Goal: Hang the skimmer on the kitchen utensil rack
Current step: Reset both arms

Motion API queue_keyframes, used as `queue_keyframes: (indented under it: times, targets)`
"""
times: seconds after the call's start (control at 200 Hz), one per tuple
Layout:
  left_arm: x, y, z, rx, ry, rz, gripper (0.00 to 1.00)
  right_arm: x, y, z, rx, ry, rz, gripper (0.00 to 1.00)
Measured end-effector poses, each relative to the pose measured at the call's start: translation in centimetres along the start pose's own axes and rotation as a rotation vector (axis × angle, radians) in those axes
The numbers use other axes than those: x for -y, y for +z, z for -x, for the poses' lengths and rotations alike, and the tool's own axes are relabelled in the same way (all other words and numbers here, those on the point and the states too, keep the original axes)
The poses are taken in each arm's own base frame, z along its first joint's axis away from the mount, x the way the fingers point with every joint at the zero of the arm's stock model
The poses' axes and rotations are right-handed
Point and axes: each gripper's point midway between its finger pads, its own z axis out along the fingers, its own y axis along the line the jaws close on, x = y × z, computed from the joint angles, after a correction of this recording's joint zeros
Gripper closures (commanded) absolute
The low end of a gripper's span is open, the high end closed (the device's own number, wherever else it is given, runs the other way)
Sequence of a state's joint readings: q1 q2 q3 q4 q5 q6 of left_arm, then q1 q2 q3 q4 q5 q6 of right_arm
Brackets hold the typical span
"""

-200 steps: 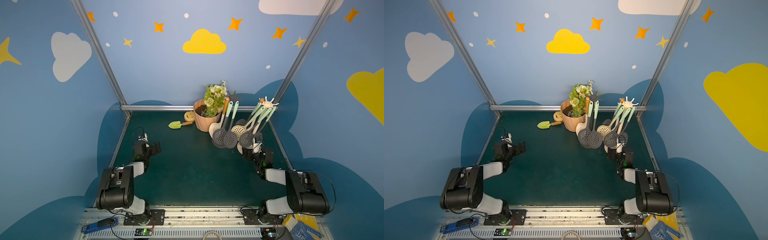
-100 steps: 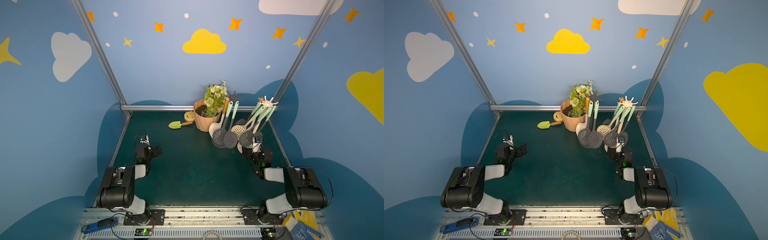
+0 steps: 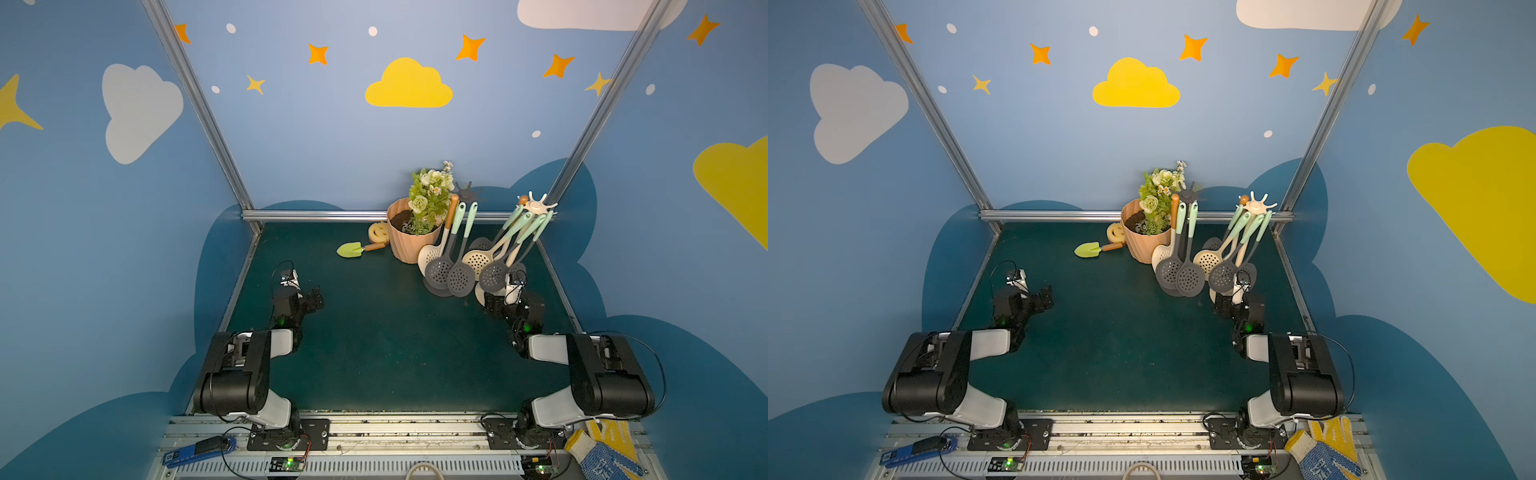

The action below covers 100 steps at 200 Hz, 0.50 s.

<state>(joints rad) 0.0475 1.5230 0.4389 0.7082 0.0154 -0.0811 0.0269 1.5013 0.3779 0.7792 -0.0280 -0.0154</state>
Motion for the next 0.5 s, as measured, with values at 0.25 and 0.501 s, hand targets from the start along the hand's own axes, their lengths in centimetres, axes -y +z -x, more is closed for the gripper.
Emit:
queue_keyframes:
  times: [0.25, 0.501]
  targets:
    - [0.08, 0.0, 0.08, 0.004, 0.004, -0.001, 0.0, 0.01, 0.0, -0.01, 0.0, 0.0, 0.0, 0.08]
    - [0.09, 0.0, 0.15, 0.007, 0.004, -0.001, 0.0, 0.02, 0.0, -0.01, 0.0, 0.0, -0.001, 0.08]
